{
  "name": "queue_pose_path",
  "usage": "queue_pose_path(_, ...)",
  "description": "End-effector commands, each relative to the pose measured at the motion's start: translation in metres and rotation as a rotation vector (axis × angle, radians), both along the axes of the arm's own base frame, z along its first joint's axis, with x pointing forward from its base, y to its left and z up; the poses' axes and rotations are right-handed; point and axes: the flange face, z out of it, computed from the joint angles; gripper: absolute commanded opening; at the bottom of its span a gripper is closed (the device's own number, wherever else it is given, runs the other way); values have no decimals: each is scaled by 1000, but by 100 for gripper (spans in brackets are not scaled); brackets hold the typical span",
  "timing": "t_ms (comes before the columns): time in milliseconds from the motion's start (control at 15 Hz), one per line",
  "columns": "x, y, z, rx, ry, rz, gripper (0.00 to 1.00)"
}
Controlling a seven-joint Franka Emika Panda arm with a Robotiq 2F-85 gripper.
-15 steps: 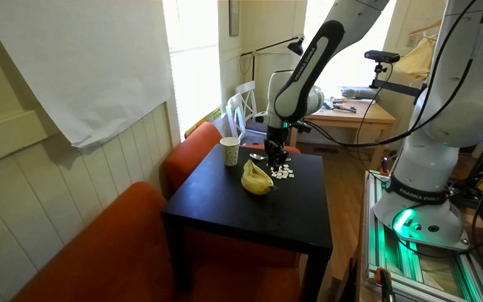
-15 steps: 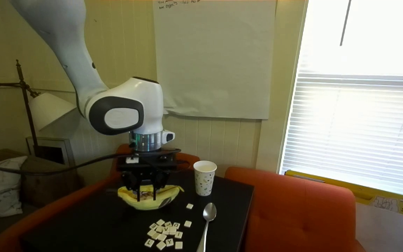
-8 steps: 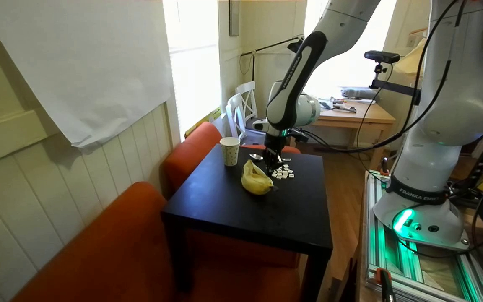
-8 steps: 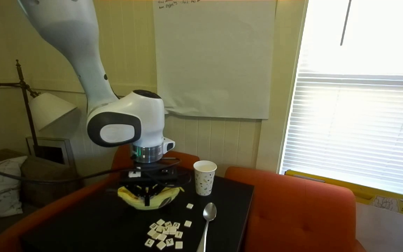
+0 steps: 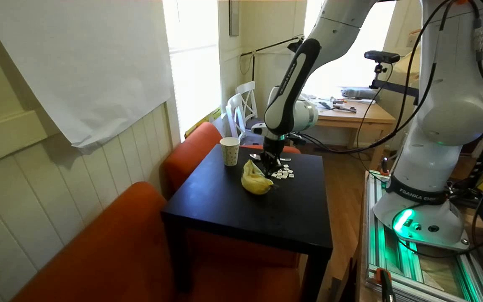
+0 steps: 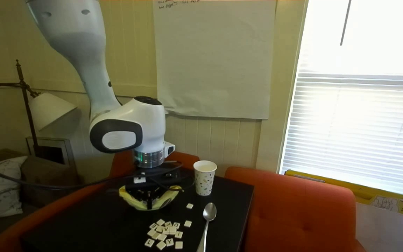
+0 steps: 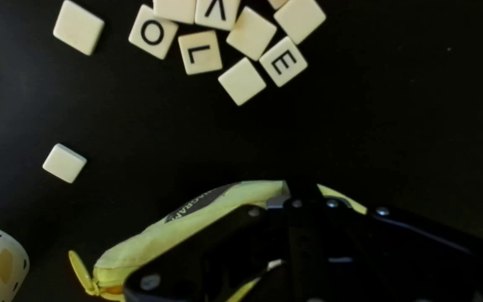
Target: Push the yellow bag slightly to the left
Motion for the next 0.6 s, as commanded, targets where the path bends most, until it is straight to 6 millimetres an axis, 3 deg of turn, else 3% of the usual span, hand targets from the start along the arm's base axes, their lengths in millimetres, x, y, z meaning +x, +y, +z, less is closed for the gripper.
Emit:
queue_pose_path(0,7,-4,10,16,-18,-16,0)
queue_pose_path(333,9,-32,10,-110,-15,-63,0)
queue_pose_path(533,9,-33,2,-141,30,-46,0)
